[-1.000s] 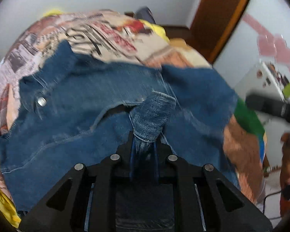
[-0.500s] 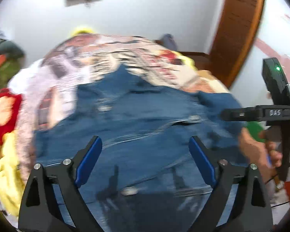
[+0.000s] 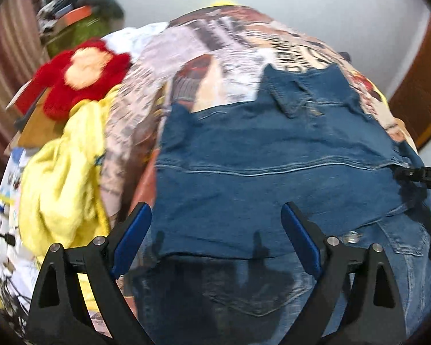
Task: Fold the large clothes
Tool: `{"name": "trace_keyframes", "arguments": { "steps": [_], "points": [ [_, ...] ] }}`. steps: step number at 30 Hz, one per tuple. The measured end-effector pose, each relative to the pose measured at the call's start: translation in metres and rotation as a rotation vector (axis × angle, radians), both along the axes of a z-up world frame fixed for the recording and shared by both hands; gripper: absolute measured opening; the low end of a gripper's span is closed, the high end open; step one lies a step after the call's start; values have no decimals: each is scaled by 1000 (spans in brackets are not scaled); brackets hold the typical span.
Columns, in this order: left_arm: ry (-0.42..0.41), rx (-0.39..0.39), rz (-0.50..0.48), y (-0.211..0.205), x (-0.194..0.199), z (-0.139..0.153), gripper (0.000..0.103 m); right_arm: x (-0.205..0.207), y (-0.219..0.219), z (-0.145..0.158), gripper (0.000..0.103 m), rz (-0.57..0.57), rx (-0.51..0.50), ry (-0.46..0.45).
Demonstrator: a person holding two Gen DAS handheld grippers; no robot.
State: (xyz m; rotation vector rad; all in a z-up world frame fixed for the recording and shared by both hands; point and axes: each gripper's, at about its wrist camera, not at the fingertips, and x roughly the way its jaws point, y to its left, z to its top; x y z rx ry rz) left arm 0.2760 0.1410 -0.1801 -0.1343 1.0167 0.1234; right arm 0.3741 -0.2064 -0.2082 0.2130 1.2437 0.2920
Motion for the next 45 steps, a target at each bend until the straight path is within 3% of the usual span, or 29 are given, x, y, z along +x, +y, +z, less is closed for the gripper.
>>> {"name": "trace_keyframes", "arguments": {
  "steps": [3, 6, 11, 14, 16, 23, 29, 38, 40, 42, 45],
  "points": [
    [-7, 18, 31, 11, 2, 3, 92, 6, 2, 16, 32, 14, 6, -42],
    [-25, 34, 40, 16, 6, 9, 92, 5, 8, 44, 29, 57, -32, -149],
    [-40, 22, 29, 12, 20, 15, 92, -4, 21, 92, 29, 132, -101, -319],
    [-33, -1, -2, -1, 30, 11, 92, -6, 19, 101, 29, 145, -144, -364],
    [-17, -8, -31, -13, 38, 4, 92, -2, 15, 95, 29, 147, -163, -344],
    [75, -42, -137, -54, 56, -33, 92, 14, -12, 20, 29, 92, -191, -135],
    [132, -25, -166, -67, 62, -56, 92, 5, -14, -3, 31, 117, -229, -149],
    [137, -78, -139, -60, 50, -69, 94, -3, -12, -4, 43, 152, -316, -168],
    [137, -68, -135, -60, 47, -68, 94, -7, -13, -1, 67, 146, -352, -166],
    [139, -48, -132, -61, 44, -66, 94, -12, -14, 4, 80, 142, -408, -187],
    [144, -6, -132, -65, 40, -59, 94, -27, -17, 17, 80, 175, -404, -224]
  ]
}}
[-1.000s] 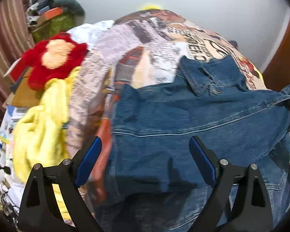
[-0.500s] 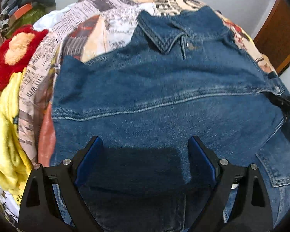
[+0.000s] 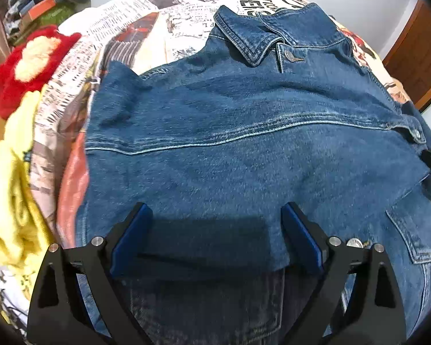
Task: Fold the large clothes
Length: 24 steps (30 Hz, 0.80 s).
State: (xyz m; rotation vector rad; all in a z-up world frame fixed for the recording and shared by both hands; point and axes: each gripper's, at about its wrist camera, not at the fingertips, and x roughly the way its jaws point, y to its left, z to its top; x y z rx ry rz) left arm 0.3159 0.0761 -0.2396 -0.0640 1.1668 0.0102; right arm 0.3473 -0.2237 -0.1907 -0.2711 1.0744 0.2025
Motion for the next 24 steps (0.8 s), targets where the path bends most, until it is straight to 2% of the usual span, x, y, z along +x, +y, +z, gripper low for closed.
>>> {"name": "trace_keyframes", "arguments": {
  "steps": [4, 9, 12, 16, 20, 24],
  "points": [
    [-39, 48, -23, -7, -5, 21, 94, -17, -11, 23, 80, -6, 6, -55],
    [-149, 59, -48, -19, -6, 67, 94, -33, -39, 57, 80, -61, 45, -144],
    [-226, 56, -71, -32, 0, 98, 94, -38, -63, 75, 81, -114, 94, -179],
    [-285, 15, -106, -53, 9, 123, 94, -44, -104, 90, 82, -203, 173, -197],
    [-303, -9, -151, -84, 23, 129, 94, -52, -146, 91, 82, -305, 217, -194],
    [-261, -27, -205, -114, 35, 115, 94, -57, -187, 74, 82, -419, 234, -153]
  ]
}}
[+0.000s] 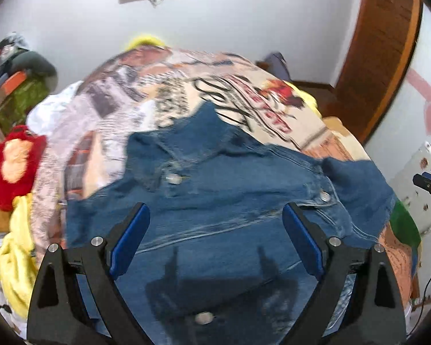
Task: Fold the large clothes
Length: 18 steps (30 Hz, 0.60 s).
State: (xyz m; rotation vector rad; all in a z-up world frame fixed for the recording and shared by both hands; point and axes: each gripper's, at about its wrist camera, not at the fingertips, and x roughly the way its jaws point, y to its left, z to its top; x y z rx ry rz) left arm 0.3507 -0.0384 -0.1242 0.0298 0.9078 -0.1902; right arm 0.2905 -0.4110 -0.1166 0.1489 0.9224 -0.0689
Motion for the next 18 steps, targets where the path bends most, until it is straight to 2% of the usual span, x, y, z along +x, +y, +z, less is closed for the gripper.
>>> {"name": "trace_keyframes", "arguments": {
  "steps": [7, 11, 14, 18],
  "points": [
    [129, -25, -58, -41, 9, -49, 94, -9, -66, -50, 82, -195, 180, 107],
    [190, -25, -63, -50, 14, -72, 94, -8, -95, -85, 82, -273, 356, 175],
    [228, -19, -55, -53, 18, -88, 94, -3, -112, -102, 82, -326, 473, 179],
    [248, -37, -41, -51, 20, -98, 94, 10, -122, -112, 82, -358, 518, 169]
  ]
}}
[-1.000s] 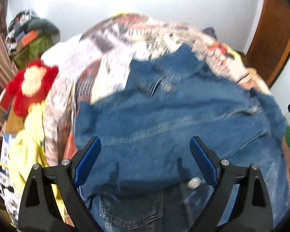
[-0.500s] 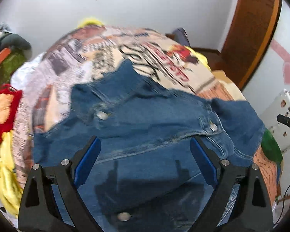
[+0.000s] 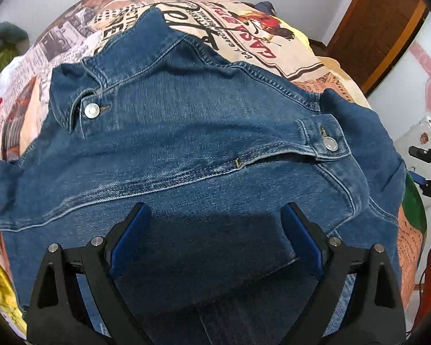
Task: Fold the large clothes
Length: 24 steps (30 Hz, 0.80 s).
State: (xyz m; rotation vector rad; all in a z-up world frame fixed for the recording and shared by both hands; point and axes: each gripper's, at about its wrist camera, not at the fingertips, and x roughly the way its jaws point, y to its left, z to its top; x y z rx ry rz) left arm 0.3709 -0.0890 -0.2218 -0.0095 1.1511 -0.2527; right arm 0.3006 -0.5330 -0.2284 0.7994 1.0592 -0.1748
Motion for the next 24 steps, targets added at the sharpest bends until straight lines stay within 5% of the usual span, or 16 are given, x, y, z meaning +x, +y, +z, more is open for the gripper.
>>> {"name": "trace_keyframes", "arguments": {
  "steps": [6, 8, 12, 16, 24],
  "points": [
    [-7, 2, 4, 0, -2, -2, 94, 28, 1, -24, 78, -32, -18, 27],
    [-11, 5, 0, 0, -2, -1, 94, 35, 10, -23, 69, -23, -98, 29],
    [-6, 0, 6, 3, -2, 1, 94, 39, 23, -12, 32, 5, -221, 16],
    [-19, 9, 14, 8, -6, 7, 94, 31, 25, 17, 18, -2, -231, -64],
    [-72, -1, 37, 29, -22, 28, 94, 23, 71, 104, 13, 72, -297, -268]
  ]
}}
